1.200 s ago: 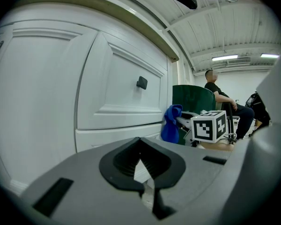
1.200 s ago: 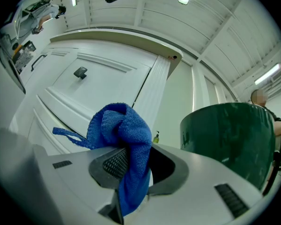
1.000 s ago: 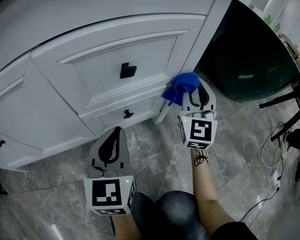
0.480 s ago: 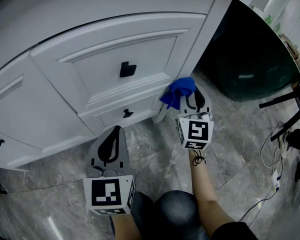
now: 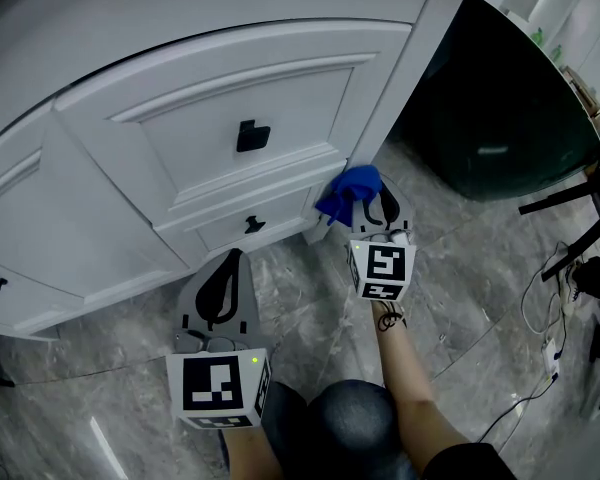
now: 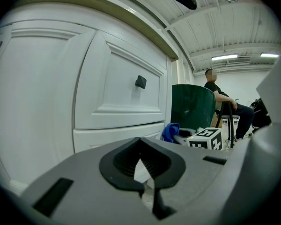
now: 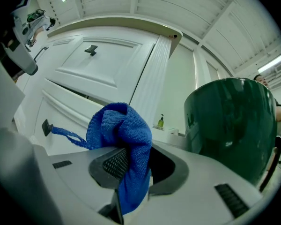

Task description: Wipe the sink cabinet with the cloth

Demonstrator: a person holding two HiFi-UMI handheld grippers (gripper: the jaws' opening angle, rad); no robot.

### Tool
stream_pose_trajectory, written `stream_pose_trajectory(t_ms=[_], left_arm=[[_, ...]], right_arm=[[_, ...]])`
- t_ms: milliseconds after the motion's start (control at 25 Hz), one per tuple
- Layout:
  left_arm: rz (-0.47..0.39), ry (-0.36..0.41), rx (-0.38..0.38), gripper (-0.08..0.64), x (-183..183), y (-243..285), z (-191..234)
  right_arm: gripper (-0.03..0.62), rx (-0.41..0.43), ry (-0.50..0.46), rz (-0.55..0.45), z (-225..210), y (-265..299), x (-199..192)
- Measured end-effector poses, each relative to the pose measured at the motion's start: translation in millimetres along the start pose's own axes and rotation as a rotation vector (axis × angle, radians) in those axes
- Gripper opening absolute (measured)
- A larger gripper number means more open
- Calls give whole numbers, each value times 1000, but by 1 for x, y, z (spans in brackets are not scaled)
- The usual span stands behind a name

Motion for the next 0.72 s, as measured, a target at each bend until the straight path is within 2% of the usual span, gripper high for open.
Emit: stream_pose_trajectory(t_ms=[160,720], left_arm=[[4,6,-2,0,-1,2,-2],[25,14,-2,0,-6,7,-1]], right_arm=[[114,6,-11,64,3,1,-20],[114,32,105,176,3,4,-84]])
Point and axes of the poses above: the fingertips, and each gripper's own axes: y forward along the fingers, z to its left, x out of its top, the point moved 3 cm from there along -y, backward along the fingers, and after that the axes turned 14 degrees about y, right-handed, at the moved point
